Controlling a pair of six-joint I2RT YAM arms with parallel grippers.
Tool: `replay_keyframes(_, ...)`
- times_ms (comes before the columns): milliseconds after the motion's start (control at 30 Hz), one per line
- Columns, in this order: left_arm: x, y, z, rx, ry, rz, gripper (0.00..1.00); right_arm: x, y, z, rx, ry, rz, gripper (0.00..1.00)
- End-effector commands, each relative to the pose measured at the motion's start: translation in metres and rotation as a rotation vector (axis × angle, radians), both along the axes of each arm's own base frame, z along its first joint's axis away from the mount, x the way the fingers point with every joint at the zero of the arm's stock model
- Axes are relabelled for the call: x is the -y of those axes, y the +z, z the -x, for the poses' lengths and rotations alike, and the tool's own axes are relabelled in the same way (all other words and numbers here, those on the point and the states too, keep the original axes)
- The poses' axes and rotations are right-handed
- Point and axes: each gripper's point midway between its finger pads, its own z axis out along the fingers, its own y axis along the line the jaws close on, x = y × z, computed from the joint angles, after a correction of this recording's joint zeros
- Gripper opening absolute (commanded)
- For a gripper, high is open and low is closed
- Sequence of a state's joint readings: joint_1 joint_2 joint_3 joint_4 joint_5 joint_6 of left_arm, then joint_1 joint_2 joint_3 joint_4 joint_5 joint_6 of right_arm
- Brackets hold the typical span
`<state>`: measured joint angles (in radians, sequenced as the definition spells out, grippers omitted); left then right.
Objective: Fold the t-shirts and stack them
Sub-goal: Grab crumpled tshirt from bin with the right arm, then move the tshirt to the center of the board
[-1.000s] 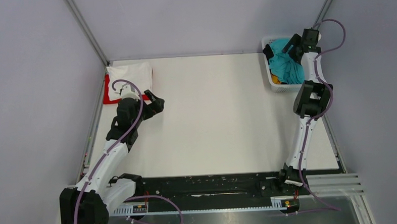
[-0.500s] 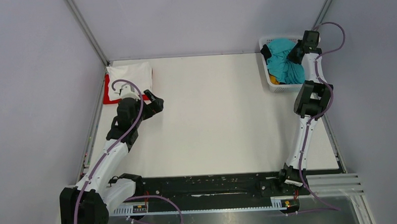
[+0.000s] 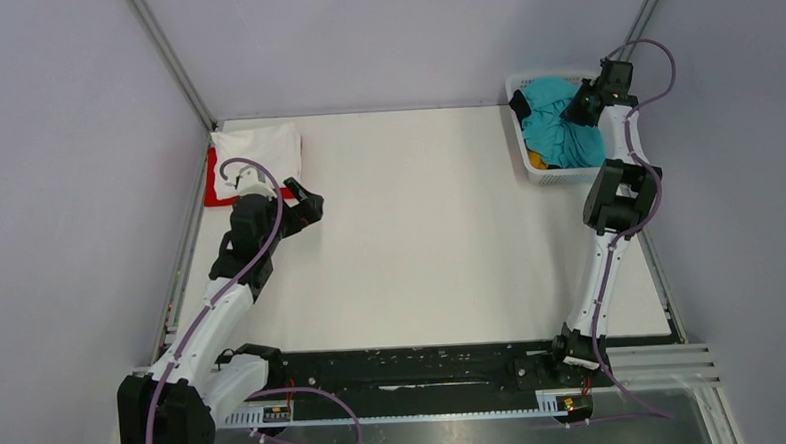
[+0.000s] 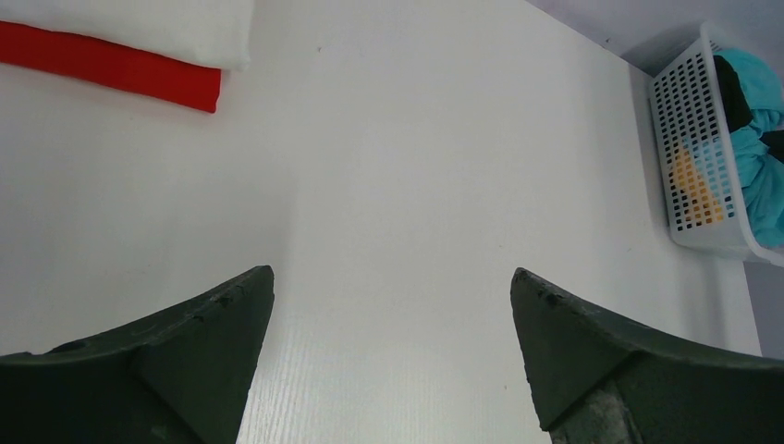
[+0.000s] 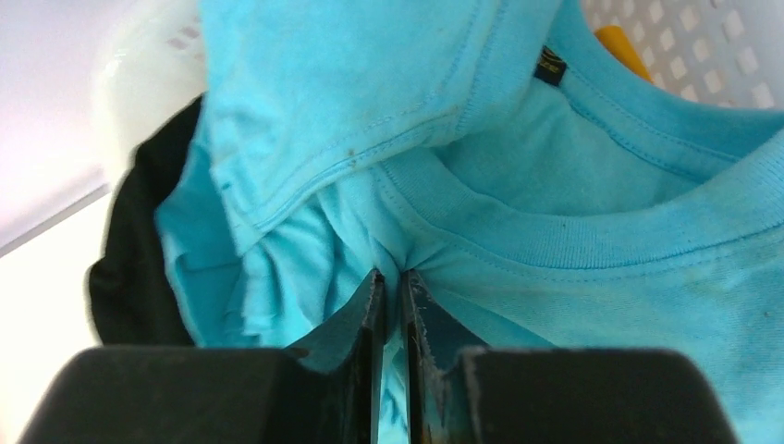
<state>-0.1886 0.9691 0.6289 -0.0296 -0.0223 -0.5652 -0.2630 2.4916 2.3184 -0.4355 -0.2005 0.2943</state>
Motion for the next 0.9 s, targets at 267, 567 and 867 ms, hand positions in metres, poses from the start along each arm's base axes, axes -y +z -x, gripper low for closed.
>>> replay_keyframes(267, 0.008, 0.044, 0.002, 0.137, -0.046, 0.033, 0.99, -0.084, 0.246, 0.044, 0.563, 0.315, -0.088, 0.0)
replay_keyframes(567, 0.009, 0.053, 0.01, 0.164, -0.056, 0.047, 0.99, -0.152, 0.364, 0.124, 0.83, 0.528, -0.151, 0.0)
replay_keyframes(867, 0.013, 0.06, 0.019, 0.155, -0.084, 0.068, 0.99, -0.275, 0.439, 0.243, 0.959, 0.86, -0.202, 0.0)
